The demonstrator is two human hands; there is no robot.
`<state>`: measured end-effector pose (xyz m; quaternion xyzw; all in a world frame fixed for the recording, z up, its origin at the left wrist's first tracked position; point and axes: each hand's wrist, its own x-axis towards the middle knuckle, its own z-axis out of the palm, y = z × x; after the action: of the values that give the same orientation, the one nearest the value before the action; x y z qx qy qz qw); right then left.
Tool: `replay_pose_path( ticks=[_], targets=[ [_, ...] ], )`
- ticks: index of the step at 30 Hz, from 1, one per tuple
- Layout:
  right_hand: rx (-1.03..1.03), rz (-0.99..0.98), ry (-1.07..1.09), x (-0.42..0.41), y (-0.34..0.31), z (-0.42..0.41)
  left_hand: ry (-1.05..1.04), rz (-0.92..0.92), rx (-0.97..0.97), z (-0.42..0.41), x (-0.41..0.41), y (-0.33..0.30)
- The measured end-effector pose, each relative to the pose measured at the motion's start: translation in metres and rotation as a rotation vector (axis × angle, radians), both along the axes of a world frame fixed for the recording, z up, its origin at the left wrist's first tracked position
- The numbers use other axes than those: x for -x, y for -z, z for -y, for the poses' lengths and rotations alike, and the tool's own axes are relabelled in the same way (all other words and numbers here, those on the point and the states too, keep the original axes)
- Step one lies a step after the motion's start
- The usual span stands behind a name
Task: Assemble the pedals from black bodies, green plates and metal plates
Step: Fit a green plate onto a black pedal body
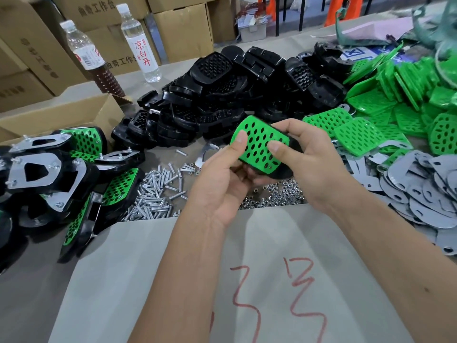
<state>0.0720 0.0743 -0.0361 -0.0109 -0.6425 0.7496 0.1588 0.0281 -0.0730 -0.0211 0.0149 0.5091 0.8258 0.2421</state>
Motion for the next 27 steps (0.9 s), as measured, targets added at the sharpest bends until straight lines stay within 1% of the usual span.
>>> replay_pose_path(
  ticks=[3, 6, 8, 11, 13, 16, 19, 21, 24, 27],
  targets=[
    [-0.022, 0.006, 0.077, 0.002, 0.0, -0.004, -0.057, -0.089, 0.008, 0.004, 0.004, 0.002],
    [0.001, 0.029, 0.022, 0.001, 0.0, -0.004, -0.065, -0.141, 0.058, 0.007, 0.006, 0.001],
    [0.028, 0.044, -0.01, 0.001, -0.001, -0.004, -0.049, -0.143, 0.114, 0.009, 0.006, -0.004],
    [-0.001, 0.057, -0.033, 0.0, -0.002, -0.003, -0.005, -0.126, 0.217, 0.016, 0.01, -0.008],
    [0.01, 0.076, -0.088, -0.001, -0.002, -0.004, 0.039, -0.093, 0.246, 0.021, 0.012, -0.01],
    [0.124, 0.079, -0.173, -0.002, -0.005, -0.008, 0.103, -0.037, 0.183, 0.027, 0.013, -0.015],
    [0.141, 0.037, -0.237, -0.004, -0.007, -0.009, 0.087, -0.048, 0.167, 0.026, 0.012, -0.016],
    [0.091, 0.011, -0.246, -0.006, -0.007, -0.007, 0.047, -0.002, 0.148, 0.021, 0.008, -0.016],
    [-0.007, -0.005, -0.196, -0.005, -0.008, -0.002, 0.005, 0.081, 0.137, 0.013, 0.0, -0.016],
    [-0.038, -0.011, -0.178, -0.005, -0.009, 0.0, -0.031, 0.056, 0.126, 0.013, -0.001, -0.018]
  ],
)
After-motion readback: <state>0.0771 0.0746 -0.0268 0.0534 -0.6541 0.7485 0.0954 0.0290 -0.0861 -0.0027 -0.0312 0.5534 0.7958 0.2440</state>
